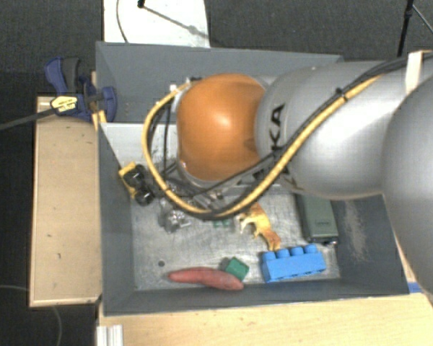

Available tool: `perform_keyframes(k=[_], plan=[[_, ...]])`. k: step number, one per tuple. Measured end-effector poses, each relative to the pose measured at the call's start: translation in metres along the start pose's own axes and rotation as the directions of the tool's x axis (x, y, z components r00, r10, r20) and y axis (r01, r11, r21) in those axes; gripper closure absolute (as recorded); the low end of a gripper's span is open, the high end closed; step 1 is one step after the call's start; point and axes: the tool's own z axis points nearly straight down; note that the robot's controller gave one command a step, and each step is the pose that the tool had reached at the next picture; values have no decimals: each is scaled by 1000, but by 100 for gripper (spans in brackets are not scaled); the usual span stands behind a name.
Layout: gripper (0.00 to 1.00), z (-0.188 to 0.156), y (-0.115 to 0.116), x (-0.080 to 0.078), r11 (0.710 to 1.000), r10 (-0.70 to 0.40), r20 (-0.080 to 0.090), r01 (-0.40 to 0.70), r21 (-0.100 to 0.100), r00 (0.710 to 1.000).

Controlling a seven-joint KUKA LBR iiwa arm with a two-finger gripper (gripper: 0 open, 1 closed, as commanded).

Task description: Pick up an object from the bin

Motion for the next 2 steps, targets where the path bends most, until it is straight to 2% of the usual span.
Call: perform_keyframes(k=[1, 2], plan=[[100, 40, 15, 8, 992, -122, -6, 122, 1, 992], [0, 39, -49, 33, 996, -91, -7, 91, 2, 996]])
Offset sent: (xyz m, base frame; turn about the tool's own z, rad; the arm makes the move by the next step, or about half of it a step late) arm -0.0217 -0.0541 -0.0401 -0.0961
